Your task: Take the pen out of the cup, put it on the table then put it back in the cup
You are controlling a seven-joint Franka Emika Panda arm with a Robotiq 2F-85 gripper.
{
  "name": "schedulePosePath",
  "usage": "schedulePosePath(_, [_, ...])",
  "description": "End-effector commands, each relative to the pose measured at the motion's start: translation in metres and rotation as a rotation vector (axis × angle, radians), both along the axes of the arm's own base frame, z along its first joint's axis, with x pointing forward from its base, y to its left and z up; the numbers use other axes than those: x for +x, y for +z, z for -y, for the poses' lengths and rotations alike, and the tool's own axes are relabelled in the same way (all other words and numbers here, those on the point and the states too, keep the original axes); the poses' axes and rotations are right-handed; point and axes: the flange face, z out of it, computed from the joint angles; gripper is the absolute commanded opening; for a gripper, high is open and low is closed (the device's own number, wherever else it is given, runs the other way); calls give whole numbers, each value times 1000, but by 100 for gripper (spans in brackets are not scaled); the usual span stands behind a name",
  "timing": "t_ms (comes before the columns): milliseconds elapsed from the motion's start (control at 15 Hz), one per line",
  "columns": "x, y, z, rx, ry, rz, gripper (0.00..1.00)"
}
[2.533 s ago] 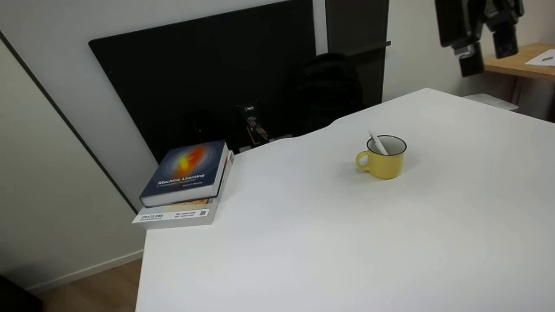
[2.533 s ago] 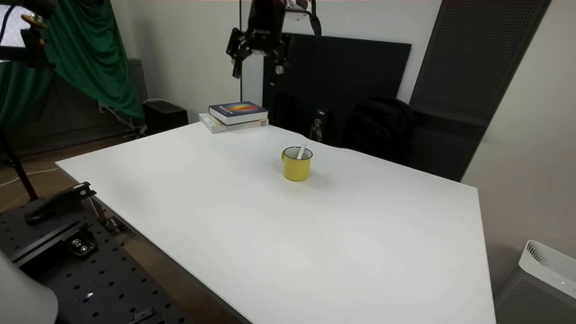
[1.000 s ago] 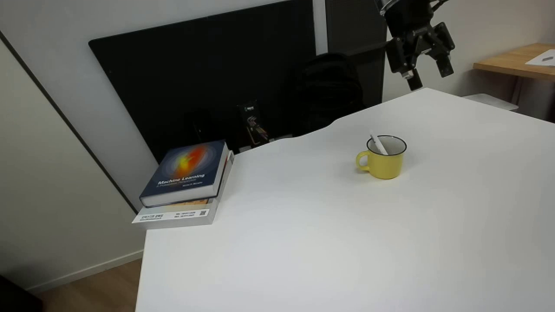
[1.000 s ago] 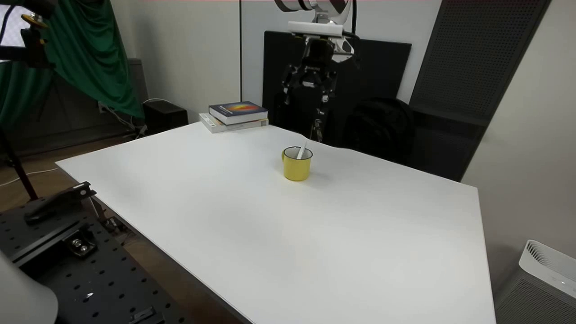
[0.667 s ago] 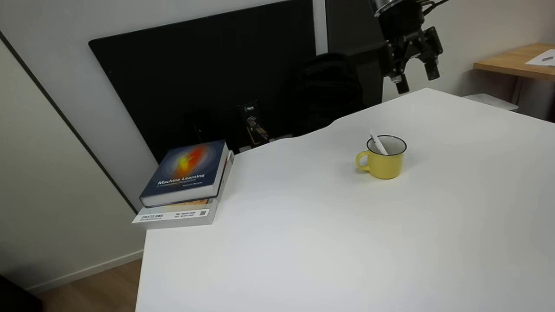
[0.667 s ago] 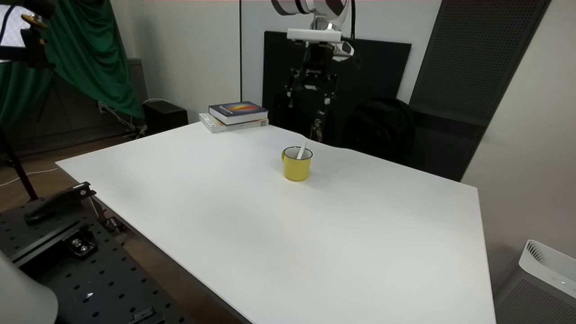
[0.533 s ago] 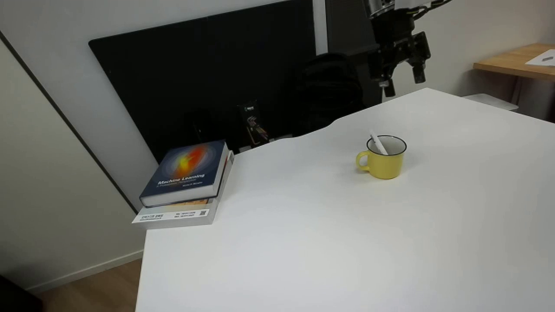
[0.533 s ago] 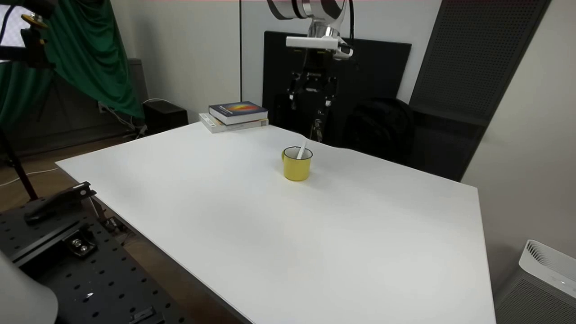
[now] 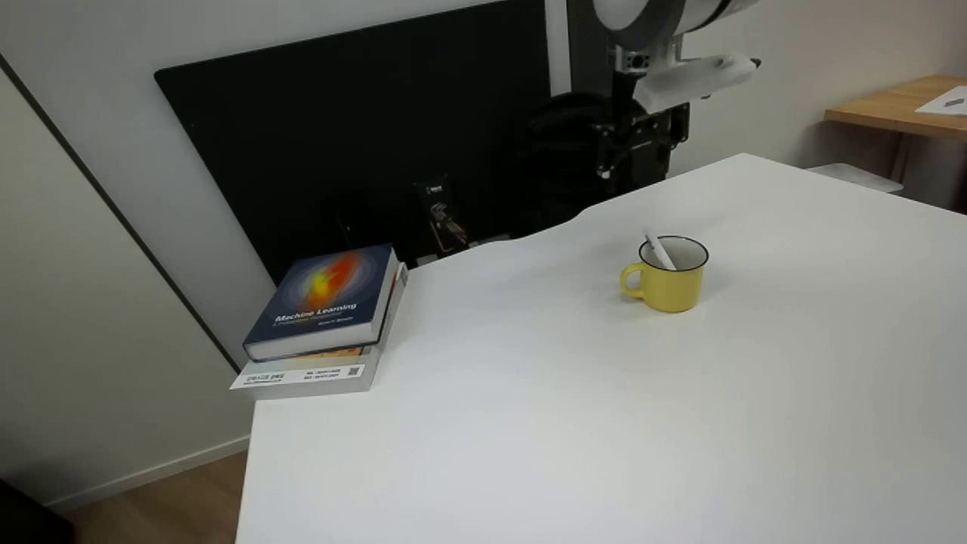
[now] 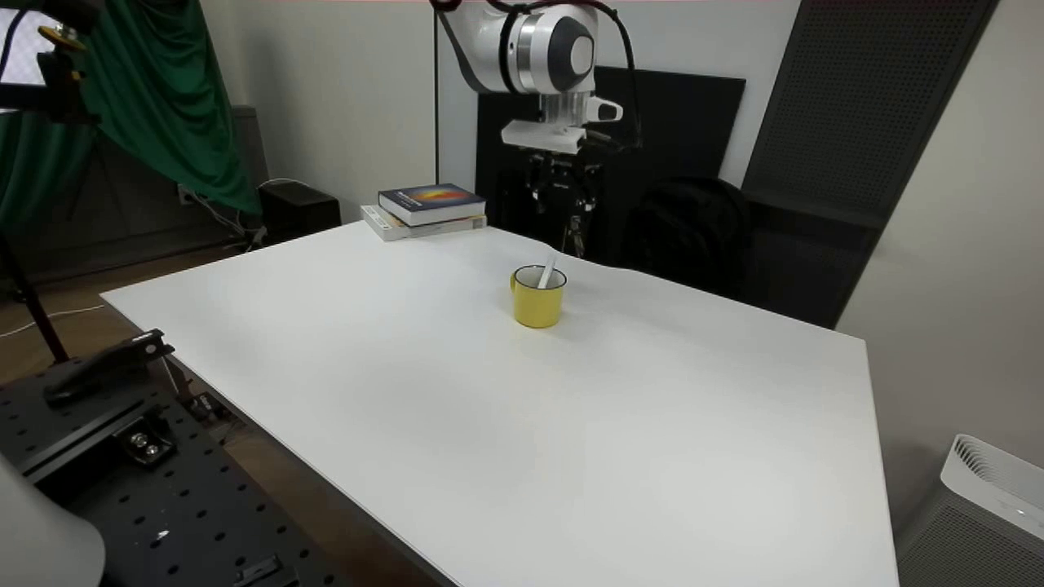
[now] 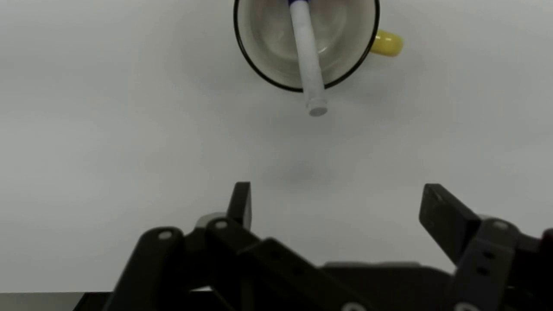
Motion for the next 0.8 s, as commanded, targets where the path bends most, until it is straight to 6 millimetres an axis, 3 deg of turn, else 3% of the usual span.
schedulePosePath(0, [-12, -17, -4, -15, -92, 172, 100])
schedulePosePath(267, [-31, -32, -2, -52, -147, 392, 100])
schedulePosePath(533, [-54, -30, 5, -97, -227, 561, 100])
schedulePosePath(667, [-64, -31, 3, -115, -259, 578, 100])
schedulePosePath(733, [-71, -37, -2, -123, -254, 507, 100])
